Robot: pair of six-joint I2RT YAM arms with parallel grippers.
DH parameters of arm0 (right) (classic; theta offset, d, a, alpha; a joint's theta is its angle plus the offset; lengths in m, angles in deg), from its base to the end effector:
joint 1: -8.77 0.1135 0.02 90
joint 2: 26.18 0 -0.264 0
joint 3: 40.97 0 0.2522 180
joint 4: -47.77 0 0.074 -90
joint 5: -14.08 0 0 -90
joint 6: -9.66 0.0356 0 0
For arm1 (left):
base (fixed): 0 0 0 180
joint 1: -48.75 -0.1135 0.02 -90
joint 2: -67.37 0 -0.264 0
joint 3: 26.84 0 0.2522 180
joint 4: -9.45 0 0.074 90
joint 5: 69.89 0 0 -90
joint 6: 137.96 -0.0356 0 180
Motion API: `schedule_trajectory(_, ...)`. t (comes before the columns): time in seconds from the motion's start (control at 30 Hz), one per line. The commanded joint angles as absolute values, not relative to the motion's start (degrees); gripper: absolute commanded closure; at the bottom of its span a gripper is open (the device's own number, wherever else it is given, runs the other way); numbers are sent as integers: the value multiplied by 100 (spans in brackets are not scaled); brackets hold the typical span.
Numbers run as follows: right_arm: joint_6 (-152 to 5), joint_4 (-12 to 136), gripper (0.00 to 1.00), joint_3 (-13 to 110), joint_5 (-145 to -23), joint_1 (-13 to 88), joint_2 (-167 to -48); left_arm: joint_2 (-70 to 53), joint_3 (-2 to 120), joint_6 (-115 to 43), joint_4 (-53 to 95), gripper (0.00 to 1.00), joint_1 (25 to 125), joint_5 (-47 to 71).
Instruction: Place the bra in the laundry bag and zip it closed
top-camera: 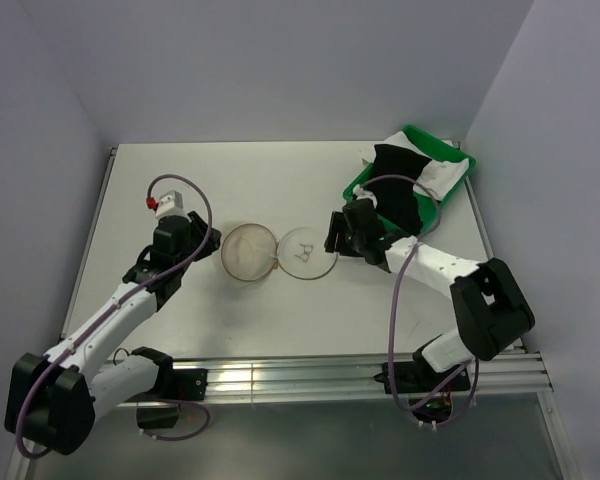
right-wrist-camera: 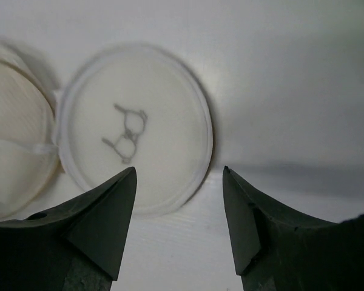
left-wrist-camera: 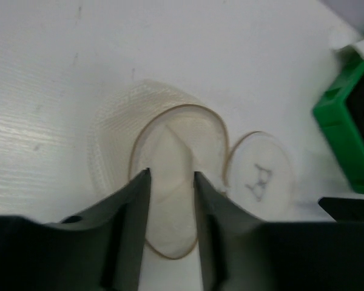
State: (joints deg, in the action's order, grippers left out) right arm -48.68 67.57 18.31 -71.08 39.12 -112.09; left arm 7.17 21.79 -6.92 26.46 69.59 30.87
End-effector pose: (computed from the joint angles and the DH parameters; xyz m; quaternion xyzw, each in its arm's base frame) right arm 0.2622 0.1500 0.1845 0.0263 0.9275 0.1574 0.3380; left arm 0.2188 -0.0762 0.2399 -0.1973 0.8343 -0.1923 0.4775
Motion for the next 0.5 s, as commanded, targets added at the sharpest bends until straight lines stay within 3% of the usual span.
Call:
schedule_trajectory(0.0,-5054,6873,34,2428,-6844,3515,-10748,1164,2216,-577,2479,56,7045,2654)
schedule_trajectory(0.13,-5159,6996,35,2963,-6740,2803,-10826,1490,2339,-726,2383,49,7221,2084)
schedule_trajectory(0.3,-5239,7285,52,3771,-6248,1784,-11441,1727,2489,-832,2084,48,7704,1502)
schedule_trajectory(0.47,-5168,7435,53,4554,-5931,1089,-12381,1877,2234,-736,1645,48,8135,1107)
